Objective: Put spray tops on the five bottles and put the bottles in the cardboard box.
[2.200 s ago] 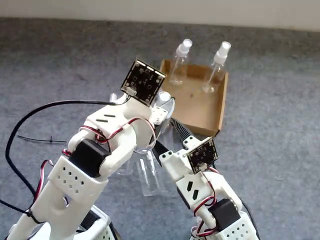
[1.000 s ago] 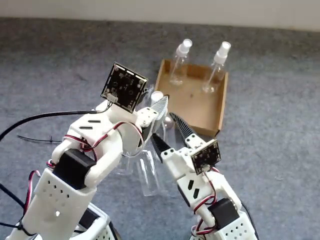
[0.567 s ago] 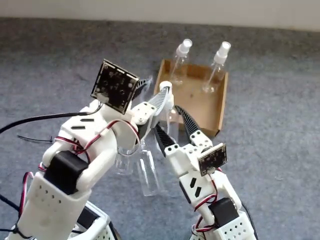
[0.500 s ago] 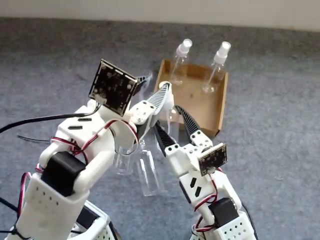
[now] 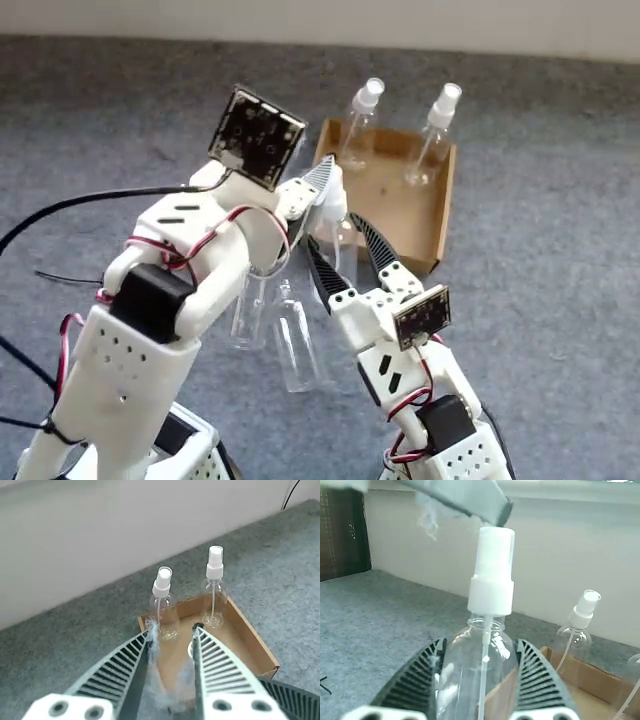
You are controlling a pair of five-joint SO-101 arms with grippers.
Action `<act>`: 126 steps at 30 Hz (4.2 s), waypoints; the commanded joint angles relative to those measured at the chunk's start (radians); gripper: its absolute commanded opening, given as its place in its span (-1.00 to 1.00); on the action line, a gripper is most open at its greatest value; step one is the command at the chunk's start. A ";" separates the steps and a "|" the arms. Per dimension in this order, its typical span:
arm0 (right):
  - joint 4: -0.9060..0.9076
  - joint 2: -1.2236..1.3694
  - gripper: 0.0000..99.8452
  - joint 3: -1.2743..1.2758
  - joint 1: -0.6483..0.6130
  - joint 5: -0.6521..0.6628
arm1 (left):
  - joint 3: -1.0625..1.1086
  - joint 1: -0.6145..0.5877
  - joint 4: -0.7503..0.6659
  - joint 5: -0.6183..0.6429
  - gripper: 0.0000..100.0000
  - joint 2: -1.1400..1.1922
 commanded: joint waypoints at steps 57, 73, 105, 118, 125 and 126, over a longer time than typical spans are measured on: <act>-1.015 1.333 -0.99 -0.472 0.147 -0.017 | 1.271 -0.645 -0.399 -0.110 -0.77 -0.805; -1.405 1.936 -0.99 -0.705 0.211 -0.012 | 1.303 -0.645 -0.400 -0.112 -0.76 -0.865; 0.223 1.155 -0.99 -1.096 0.005 -0.018 | 0.889 -0.013 -0.247 -0.196 -0.54 -0.854; 0.398 1.141 -0.99 -1.152 -0.001 -0.018 | 0.885 -0.028 -0.279 -0.249 -0.48 -0.829; 0.605 1.067 -0.99 -1.274 -0.001 -0.100 | 0.900 -0.064 -0.446 -0.247 -0.48 -0.581; 0.621 1.056 -0.99 -1.283 -0.001 -0.100 | 0.900 -0.064 -0.459 -0.247 -0.48 -0.552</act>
